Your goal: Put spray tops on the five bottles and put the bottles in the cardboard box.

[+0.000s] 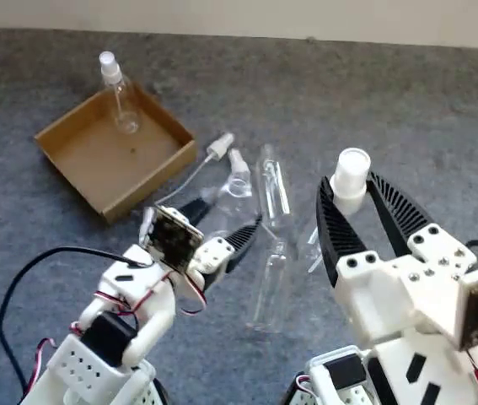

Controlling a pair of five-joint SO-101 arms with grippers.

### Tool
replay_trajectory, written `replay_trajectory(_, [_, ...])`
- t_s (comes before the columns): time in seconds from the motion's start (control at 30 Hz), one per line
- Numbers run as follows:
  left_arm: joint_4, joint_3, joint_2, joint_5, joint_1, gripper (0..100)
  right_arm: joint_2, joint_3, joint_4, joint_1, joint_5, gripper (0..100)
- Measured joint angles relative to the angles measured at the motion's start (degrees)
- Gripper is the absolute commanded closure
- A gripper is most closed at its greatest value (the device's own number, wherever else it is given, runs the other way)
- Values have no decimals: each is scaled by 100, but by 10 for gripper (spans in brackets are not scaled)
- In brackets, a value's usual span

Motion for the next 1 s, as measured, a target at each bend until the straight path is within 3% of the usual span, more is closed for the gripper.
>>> replay_trajectory(0.2, [-1319,730,0,0,747,955,0,0,-536,9,0,991])
replay_trajectory(0.37, [-1987,1134,9,0,826,955,0,9,-958,0,0,991])
replay_trajectory(0.67, [-2224,1196,9,589,1222,955,0,1477,-2057,-9,0,991])
replay_trajectory(1.0, [-2224,1196,9,624,1389,955,-35,1521,-2602,-9,0,991])
